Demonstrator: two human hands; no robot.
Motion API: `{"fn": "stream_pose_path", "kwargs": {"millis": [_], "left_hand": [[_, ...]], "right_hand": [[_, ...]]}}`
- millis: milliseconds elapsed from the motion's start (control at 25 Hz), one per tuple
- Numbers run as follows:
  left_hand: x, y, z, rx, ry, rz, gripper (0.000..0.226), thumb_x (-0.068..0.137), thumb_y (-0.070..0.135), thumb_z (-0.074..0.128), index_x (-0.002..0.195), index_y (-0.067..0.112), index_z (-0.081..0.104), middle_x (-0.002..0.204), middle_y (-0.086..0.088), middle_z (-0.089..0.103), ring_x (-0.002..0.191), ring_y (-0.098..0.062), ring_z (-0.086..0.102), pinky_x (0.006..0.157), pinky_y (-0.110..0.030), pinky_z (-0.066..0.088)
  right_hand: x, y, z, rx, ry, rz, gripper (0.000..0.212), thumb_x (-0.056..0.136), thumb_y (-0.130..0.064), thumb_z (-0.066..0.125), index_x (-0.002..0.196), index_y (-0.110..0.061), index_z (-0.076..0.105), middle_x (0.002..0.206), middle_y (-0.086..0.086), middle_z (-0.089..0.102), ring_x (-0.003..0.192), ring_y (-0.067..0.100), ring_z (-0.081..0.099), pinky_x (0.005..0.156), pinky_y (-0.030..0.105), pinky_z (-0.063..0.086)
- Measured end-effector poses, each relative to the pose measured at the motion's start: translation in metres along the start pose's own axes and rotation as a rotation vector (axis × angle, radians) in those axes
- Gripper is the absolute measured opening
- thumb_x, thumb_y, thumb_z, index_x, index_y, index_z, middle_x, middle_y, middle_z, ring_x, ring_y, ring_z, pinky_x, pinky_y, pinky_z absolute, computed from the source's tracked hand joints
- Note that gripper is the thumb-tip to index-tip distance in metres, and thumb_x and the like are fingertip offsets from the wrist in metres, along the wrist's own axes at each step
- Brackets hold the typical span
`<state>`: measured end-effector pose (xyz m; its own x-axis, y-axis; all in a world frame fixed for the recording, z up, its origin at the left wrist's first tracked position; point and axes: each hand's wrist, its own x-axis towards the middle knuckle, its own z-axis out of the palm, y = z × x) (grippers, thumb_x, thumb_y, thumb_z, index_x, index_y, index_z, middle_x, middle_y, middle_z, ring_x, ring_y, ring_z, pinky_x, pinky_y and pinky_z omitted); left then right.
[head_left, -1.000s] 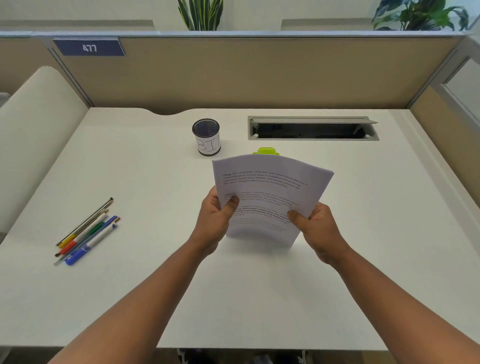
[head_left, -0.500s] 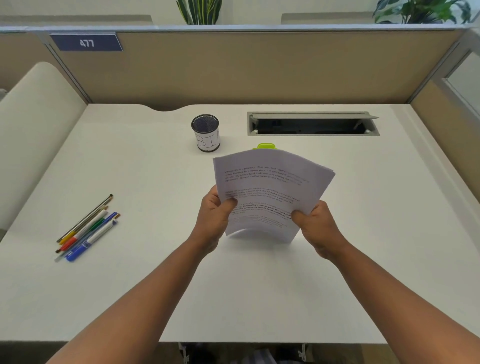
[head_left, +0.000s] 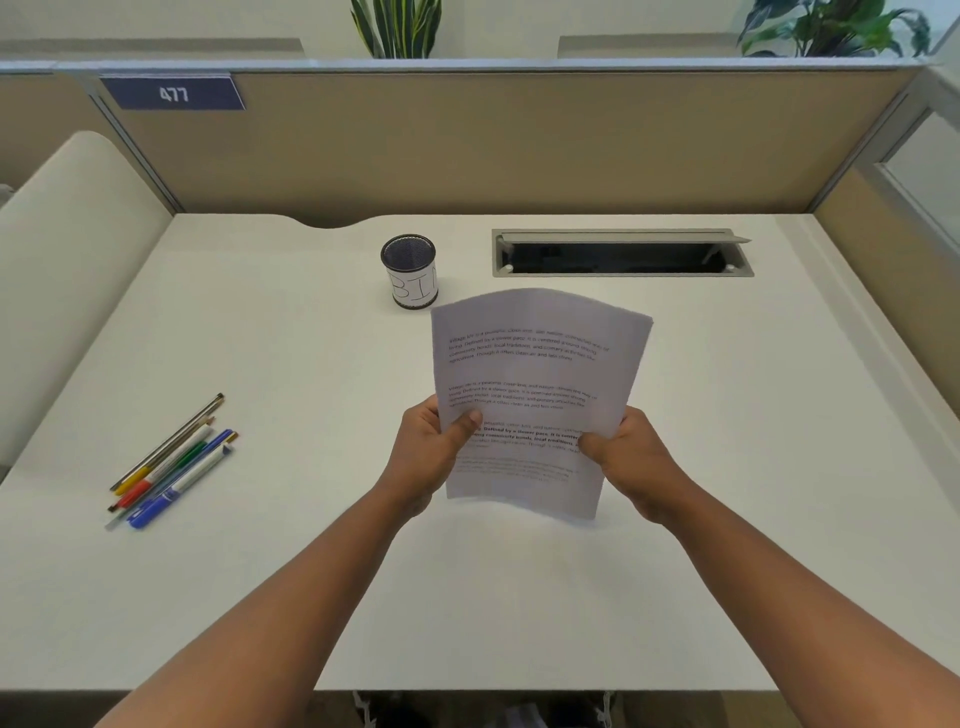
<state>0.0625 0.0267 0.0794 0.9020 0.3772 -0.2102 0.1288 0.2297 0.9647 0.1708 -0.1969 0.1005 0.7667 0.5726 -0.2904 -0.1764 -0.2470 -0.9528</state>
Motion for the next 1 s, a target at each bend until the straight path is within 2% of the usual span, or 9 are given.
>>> {"fn": "stream_pose_path", "kwargs": {"millis": [120, 200, 320, 440, 640, 760, 880, 960, 1000], "left_hand": [[0.002, 0.000, -0.004, -0.074, 0.127, -0.077, 0.014, 0.096, 0.013, 0.067, 0.106, 0.018, 0.074, 0.108, -0.007, 0.078, 0.101, -0.030, 0.074, 0.079, -0.038, 0.059], [0.006, 0.001, -0.006, -0.232, 0.238, -0.160, 0.019, 0.096, 0.009, 0.064, 0.113, 0.016, 0.070, 0.111, -0.006, 0.077, 0.102, -0.028, 0.073, 0.082, -0.044, 0.059], [0.010, 0.003, -0.003, -0.512, 0.351, -0.251, 0.025, 0.097, 0.002, 0.058, 0.114, 0.018, 0.067, 0.110, -0.005, 0.077, 0.095, -0.024, 0.075, 0.073, -0.042, 0.061], [0.009, 0.002, 0.010, -0.621, 0.377, -0.281, 0.029, 0.097, 0.000, 0.058, 0.117, 0.020, 0.065, 0.113, -0.007, 0.077, 0.100, -0.026, 0.072, 0.078, -0.045, 0.061], [0.007, -0.003, 0.023, -0.658, 0.311, -0.292, 0.033, 0.097, 0.001, 0.058, 0.125, 0.019, 0.063, 0.118, -0.009, 0.075, 0.104, -0.027, 0.073, 0.080, -0.045, 0.061], [0.010, -0.002, 0.012, -0.528, 0.358, -0.284, 0.045, 0.094, 0.001, 0.064, 0.135, 0.018, 0.054, 0.132, -0.013, 0.067, 0.102, -0.024, 0.071, 0.077, -0.038, 0.057], [0.020, 0.005, -0.026, -0.129, 0.489, -0.131, 0.097, 0.087, 0.014, 0.077, 0.157, 0.029, 0.011, 0.162, -0.008, 0.032, 0.133, -0.021, 0.047, 0.099, -0.037, 0.042], [0.027, 0.017, -0.054, 0.096, 0.364, -0.035, 0.113, 0.078, 0.029, 0.086, 0.157, 0.039, 0.006, 0.164, -0.001, 0.023, 0.145, -0.017, 0.030, 0.110, -0.041, 0.034], [0.030, 0.024, -0.065, 0.123, 0.239, -0.021, 0.111, 0.073, 0.033, 0.089, 0.155, 0.039, 0.014, 0.161, 0.001, 0.031, 0.144, -0.017, 0.036, 0.110, -0.044, 0.038]], "right_hand": [[-0.001, 0.003, -0.011, 0.138, -0.077, 0.057, 0.036, 0.090, 0.006, 0.060, 0.116, -0.016, 0.070, 0.113, 0.004, 0.077, 0.101, 0.022, 0.074, 0.079, 0.031, 0.059], [-0.005, 0.008, -0.012, 0.263, -0.079, 0.125, 0.032, 0.084, 0.001, 0.071, 0.114, -0.011, 0.070, 0.114, 0.010, 0.076, 0.097, 0.025, 0.073, 0.078, 0.034, 0.058], [-0.013, 0.023, 0.005, 0.539, -0.062, 0.227, 0.036, 0.073, -0.005, 0.075, 0.108, -0.015, 0.072, 0.112, 0.011, 0.073, 0.088, 0.023, 0.071, 0.076, 0.033, 0.058], [-0.017, 0.029, 0.036, 0.770, -0.007, 0.187, 0.041, 0.079, -0.002, 0.071, 0.117, -0.018, 0.068, 0.120, 0.006, 0.073, 0.101, 0.022, 0.072, 0.081, 0.037, 0.059], [-0.006, 0.022, 0.052, 0.713, 0.204, 0.077, 0.035, 0.092, 0.006, 0.062, 0.120, -0.017, 0.065, 0.118, 0.004, 0.075, 0.108, 0.021, 0.071, 0.081, 0.037, 0.060], [0.000, 0.017, 0.032, 0.569, 0.255, 0.060, 0.029, 0.093, 0.006, 0.061, 0.112, -0.015, 0.068, 0.113, 0.006, 0.076, 0.105, 0.026, 0.072, 0.086, 0.043, 0.059], [0.003, 0.014, -0.001, 0.383, 0.222, 0.030, 0.027, 0.092, 0.006, 0.062, 0.111, -0.013, 0.069, 0.117, 0.012, 0.074, 0.106, 0.030, 0.071, 0.091, 0.047, 0.057], [0.003, 0.012, -0.020, 0.290, 0.147, 0.012, 0.030, 0.091, 0.006, 0.064, 0.113, -0.015, 0.070, 0.118, 0.012, 0.074, 0.109, 0.031, 0.070, 0.090, 0.046, 0.057], [0.003, 0.011, -0.028, 0.264, 0.099, 0.007, 0.032, 0.090, 0.006, 0.065, 0.113, -0.016, 0.070, 0.117, 0.011, 0.074, 0.109, 0.030, 0.070, 0.087, 0.044, 0.058]]}}
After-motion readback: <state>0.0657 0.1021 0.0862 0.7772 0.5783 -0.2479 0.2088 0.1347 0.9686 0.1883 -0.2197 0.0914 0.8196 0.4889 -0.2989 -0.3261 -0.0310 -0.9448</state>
